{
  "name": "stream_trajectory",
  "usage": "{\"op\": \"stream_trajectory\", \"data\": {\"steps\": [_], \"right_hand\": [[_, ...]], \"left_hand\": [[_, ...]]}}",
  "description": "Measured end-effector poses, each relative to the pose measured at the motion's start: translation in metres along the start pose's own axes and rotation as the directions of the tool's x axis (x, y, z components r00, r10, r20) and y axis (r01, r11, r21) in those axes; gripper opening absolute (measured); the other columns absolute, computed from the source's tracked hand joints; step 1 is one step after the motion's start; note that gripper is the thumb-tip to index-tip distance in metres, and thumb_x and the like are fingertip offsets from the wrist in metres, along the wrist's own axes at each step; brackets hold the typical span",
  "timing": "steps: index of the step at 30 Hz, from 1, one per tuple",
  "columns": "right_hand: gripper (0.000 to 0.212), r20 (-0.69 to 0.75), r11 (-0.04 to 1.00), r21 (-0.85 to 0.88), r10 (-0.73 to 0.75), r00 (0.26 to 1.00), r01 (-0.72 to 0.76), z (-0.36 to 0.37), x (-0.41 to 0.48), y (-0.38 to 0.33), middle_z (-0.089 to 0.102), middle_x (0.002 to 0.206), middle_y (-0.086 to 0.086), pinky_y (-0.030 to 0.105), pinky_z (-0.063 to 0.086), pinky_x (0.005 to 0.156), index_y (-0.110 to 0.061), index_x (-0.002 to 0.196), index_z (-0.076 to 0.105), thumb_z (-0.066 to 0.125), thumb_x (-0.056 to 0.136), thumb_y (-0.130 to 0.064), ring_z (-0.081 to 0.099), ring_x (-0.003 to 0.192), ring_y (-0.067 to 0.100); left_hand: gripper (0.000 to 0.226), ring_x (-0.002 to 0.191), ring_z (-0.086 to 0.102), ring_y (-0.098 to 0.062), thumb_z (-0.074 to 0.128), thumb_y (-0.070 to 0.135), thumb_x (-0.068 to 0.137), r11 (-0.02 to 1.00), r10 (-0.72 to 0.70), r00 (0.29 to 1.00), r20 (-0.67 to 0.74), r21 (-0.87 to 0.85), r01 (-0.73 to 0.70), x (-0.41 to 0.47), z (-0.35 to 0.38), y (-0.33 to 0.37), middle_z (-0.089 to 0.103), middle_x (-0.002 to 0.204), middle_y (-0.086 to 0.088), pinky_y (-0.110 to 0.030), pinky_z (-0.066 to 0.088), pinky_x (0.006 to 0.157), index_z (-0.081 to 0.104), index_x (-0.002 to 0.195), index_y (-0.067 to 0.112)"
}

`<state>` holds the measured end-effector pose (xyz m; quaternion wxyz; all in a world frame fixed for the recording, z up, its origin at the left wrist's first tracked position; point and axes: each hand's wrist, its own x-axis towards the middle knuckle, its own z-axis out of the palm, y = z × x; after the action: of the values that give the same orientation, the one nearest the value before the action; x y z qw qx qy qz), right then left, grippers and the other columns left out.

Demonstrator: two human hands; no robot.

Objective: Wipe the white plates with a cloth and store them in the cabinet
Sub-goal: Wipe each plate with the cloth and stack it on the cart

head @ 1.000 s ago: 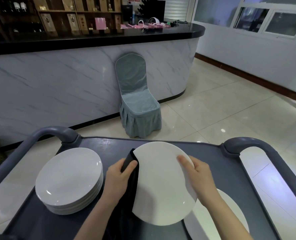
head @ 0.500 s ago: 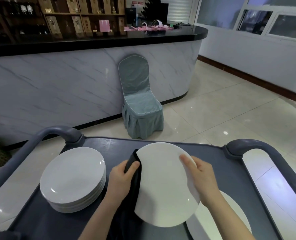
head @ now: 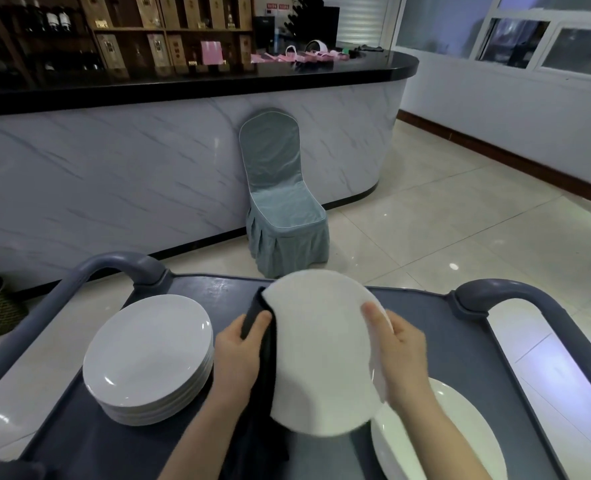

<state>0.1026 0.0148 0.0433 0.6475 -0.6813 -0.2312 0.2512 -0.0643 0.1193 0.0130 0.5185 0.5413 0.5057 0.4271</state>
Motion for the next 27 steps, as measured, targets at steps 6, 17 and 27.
{"op": "stream_trajectory", "data": {"steps": [6,17,27], "right_hand": [[0.024,-0.097,0.944,0.255,0.242,0.965,-0.211,0.021,-0.020,0.029,0.076,0.086,-0.010,0.023,0.056,0.065,-0.020,0.088,0.073,0.057,0.098,-0.035,0.071,0.076,0.006],[0.048,0.658,0.755,-0.442,-0.095,0.747,0.485,0.000,0.014,-0.010,0.034,0.055,-0.010,0.022,0.025,0.051,-0.016,0.059,0.041,0.062,0.094,-0.042,0.032,0.054,0.005],[0.039,0.197,0.977,-0.192,0.135,0.971,-0.096,-0.015,-0.005,0.012,0.064,0.067,0.000,0.022,0.046,0.058,-0.002,0.075,0.063,0.061,0.095,-0.036,0.056,0.060,0.012]], "left_hand": [[0.028,0.063,0.061,-0.011,0.064,0.032,0.093,0.943,-0.277,0.943,-0.185,-0.240,0.230,-0.015,0.014,-0.014,0.069,0.063,0.007,-0.029,0.049,0.061,0.067,0.074,0.012],[0.032,0.049,0.041,0.000,0.075,0.026,0.082,0.878,0.238,0.815,0.529,0.242,-0.413,0.010,0.000,0.017,0.046,0.050,0.016,-0.013,0.030,0.051,0.057,0.056,0.033],[0.037,0.051,0.036,-0.006,0.069,0.030,0.089,0.957,0.138,0.963,0.230,0.219,-0.189,0.011,-0.015,-0.009,0.044,0.051,0.012,-0.022,0.032,0.051,0.050,0.060,0.017]]}}
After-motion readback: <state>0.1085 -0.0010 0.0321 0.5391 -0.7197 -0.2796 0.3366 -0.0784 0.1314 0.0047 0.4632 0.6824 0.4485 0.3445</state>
